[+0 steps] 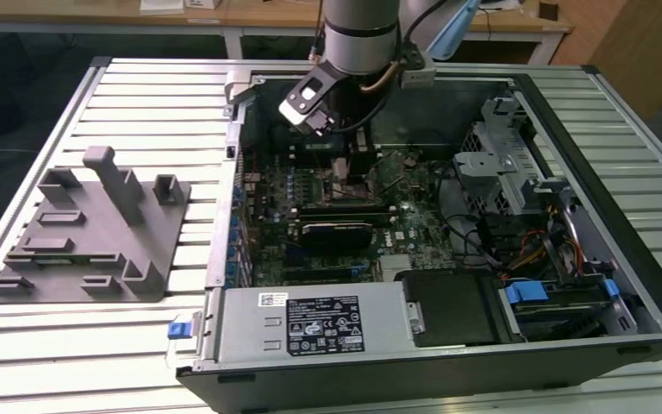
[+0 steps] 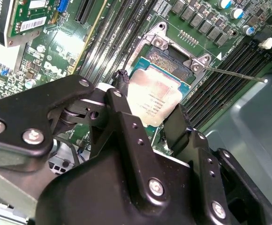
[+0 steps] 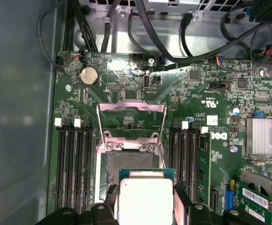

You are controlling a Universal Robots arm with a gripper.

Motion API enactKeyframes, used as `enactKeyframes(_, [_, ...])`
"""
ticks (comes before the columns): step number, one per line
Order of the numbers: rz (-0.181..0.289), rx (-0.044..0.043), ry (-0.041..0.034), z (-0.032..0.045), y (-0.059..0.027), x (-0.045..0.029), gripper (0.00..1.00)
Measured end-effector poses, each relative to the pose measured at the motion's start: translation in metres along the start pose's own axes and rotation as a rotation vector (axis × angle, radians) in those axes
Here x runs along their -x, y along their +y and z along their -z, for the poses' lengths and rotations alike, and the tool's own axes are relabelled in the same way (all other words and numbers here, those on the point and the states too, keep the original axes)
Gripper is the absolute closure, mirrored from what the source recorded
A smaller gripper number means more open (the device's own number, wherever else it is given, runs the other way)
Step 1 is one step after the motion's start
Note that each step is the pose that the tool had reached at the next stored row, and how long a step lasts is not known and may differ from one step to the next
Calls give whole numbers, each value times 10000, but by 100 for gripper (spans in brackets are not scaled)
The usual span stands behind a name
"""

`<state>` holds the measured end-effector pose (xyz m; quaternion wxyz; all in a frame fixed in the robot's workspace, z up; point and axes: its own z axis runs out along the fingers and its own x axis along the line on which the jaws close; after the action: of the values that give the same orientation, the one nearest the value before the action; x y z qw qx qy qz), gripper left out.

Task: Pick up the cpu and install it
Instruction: 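Place the cpu into insertion slot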

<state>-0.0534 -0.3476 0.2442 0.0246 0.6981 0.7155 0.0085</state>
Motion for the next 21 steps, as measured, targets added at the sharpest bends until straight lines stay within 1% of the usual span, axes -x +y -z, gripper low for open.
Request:
enactKeyframes(6, [1,-1,-42,-72,-4,-6,45])
enactKeyframes(8, [3,-3,-91,-104,-5,-11,45])
enactKeyframes(12, [11,-6,-224,-173,-8,-35,45])
enactKeyframes(13, [11,-8,-235,-182,-7,-43,45])
enactKeyframes(17, [11,-7,-236,-198,-5,-75,45])
enactKeyframes(21, [16,-6,-233,-231,-5,-86,45])
